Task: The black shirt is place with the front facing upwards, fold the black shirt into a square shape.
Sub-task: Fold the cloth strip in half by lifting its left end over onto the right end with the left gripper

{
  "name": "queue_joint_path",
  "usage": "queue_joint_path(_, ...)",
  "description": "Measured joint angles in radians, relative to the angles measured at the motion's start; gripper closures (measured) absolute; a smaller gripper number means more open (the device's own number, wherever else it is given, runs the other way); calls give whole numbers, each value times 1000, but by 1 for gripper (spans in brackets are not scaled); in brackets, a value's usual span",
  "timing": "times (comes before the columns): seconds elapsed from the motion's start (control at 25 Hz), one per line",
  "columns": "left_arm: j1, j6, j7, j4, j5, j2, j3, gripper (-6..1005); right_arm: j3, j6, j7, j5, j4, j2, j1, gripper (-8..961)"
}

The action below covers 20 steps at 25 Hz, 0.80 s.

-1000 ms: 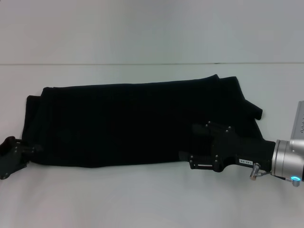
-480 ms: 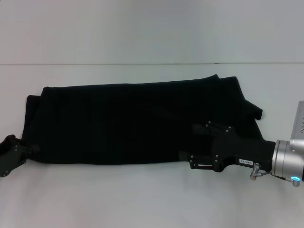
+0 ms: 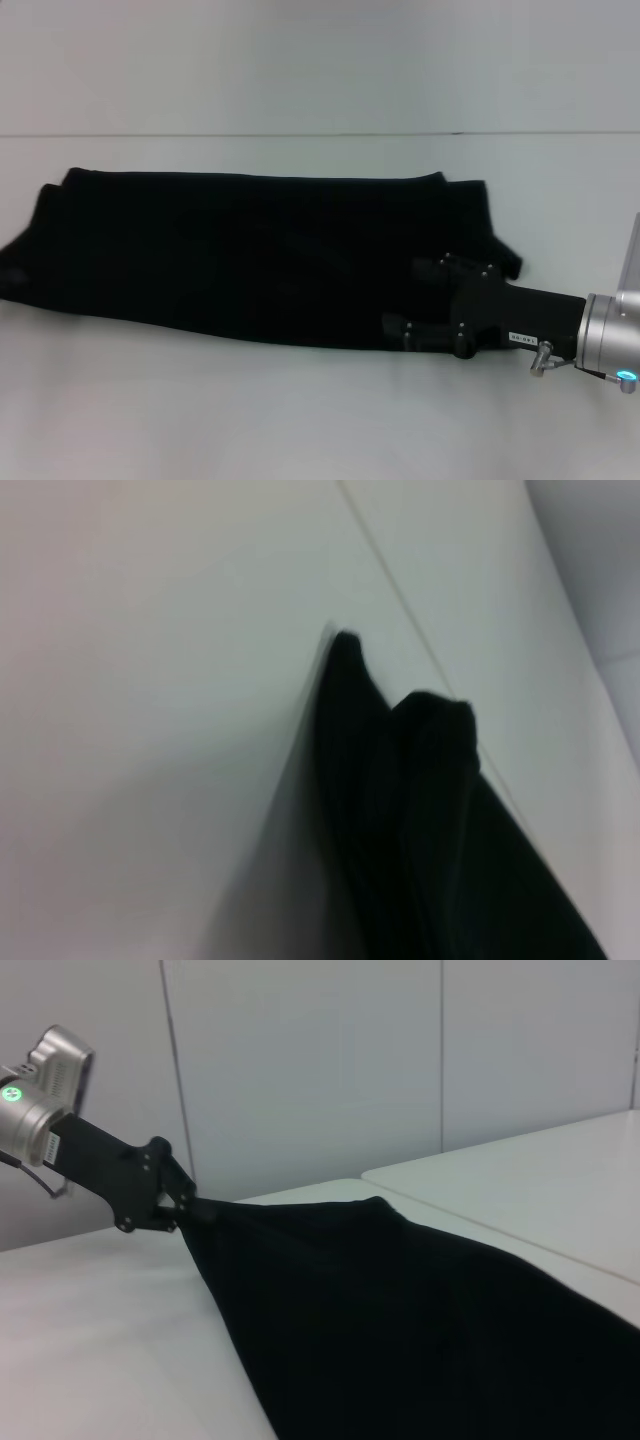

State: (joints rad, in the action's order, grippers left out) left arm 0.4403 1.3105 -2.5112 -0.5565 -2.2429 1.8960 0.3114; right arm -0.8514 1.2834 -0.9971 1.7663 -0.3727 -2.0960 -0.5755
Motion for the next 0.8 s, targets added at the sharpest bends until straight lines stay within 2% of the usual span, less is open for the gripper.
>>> queue_joint_path(0.24,-18,-7,2,-31,-8,-33,-81,959,23,2,-3,-1,0,3,9,27)
queue_joint_path(0.36,-21,-2,8,-34,-4,-42,-111,958,25,1,-3,-1,0,4,12,27)
queue_joint_path(0.56,-3,55,18,-34,31,-46,-134,957,35,-4,-6,-1,0,4,20,27)
queue_joint_path(0.72,38,173,36,-31,155,-45,-133,956,68,-5,-8,0,0,6,39,27)
queue_joint_path(0.8,89,240,46,-27,227,-32,-126,955,88,-6,-9,0,0,7,50,27)
